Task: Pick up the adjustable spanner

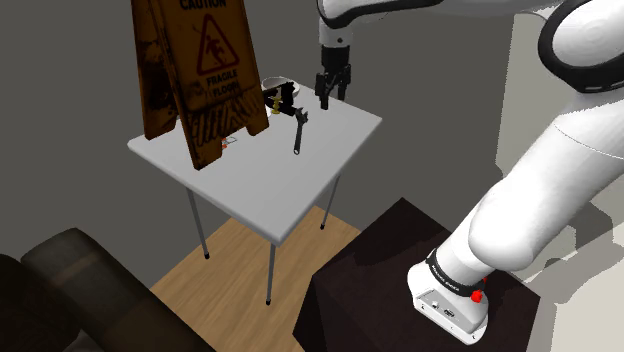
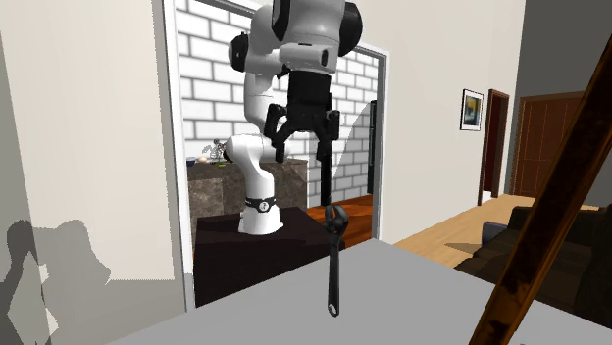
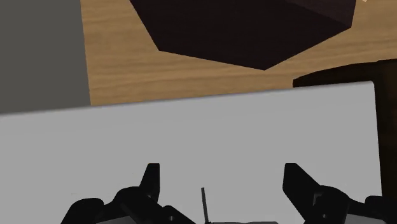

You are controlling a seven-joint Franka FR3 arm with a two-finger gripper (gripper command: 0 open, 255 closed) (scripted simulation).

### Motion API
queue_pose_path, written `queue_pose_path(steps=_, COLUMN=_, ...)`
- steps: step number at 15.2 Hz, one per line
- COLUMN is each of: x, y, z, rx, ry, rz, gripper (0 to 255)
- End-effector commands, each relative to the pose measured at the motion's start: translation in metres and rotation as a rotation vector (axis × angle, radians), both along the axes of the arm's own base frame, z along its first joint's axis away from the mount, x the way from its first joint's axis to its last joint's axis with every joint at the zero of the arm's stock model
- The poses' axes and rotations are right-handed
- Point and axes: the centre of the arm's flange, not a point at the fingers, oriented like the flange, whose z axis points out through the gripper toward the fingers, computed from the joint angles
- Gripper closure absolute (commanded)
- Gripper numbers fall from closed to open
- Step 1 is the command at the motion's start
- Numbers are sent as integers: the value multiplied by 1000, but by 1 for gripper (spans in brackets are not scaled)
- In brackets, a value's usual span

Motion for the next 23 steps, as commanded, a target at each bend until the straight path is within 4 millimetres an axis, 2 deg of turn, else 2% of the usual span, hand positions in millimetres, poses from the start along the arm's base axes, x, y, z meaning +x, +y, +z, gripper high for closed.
queue_pose_path(steps=1, x=26, y=6, z=-11, rx=-1, ry=18, rz=21, gripper=0)
queue_pose_path(steps=9, x=125, y=24, z=-61, rx=-5, ry=85, rz=100, gripper=0)
queue_pose_path(steps=16, x=125, y=24, z=-98, rx=-5, ry=85, rz=100, gripper=0)
queue_pose_path(steps=18, x=125, y=24, z=-101, rx=-5, ry=85, rz=100, gripper=0)
queue_pose_path(steps=19, x=125, y=25, z=-101, rx=-5, ry=85, rz=100, gripper=255)
queue_pose_path(steps=23, x=125, y=25, z=-101, rx=-5, ry=85, rz=100, gripper=255)
